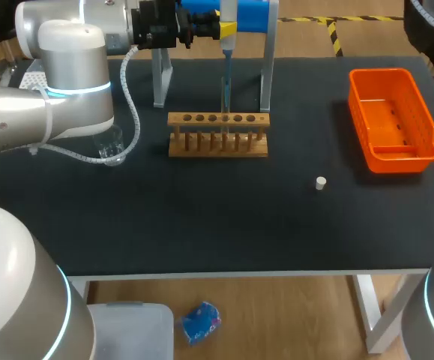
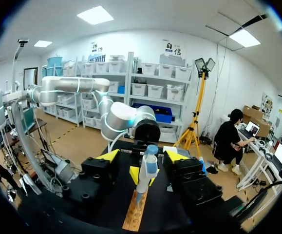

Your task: Invert the test tube, pick up the pipette, mount the tip to pipette, aspirate from beaker and dispense into the tube, eject the tip, return the pipette, and cap with the stopper.

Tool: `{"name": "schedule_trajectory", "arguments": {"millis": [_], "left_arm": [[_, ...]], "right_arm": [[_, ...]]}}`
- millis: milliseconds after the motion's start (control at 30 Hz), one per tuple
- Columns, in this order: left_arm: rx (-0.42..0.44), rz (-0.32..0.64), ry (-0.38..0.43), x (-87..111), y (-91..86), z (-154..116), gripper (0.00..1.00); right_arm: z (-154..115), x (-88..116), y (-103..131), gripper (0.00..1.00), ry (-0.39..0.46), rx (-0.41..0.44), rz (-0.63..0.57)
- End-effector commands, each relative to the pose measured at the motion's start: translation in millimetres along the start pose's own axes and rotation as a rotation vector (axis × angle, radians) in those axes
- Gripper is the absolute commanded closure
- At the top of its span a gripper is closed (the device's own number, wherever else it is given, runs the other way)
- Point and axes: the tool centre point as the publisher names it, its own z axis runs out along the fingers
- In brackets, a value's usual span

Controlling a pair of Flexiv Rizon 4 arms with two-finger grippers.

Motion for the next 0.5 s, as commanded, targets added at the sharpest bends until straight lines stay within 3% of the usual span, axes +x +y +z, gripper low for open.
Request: {"name": "schedule_trajectory", "arguments": {"millis": [33, 500], "left_arm": [[0.000, 0.001, -0.003, 0.6, -0.4, 0, 1.00], [0.000, 0.001, -0.003, 0.6, -0.4, 0, 1.00]], "right_arm": [[7, -9, 3, 1.00, 0.013, -0.035, 0.018], [40, -23, 13, 1.00, 0.068, -0.156, 0.050]]}}
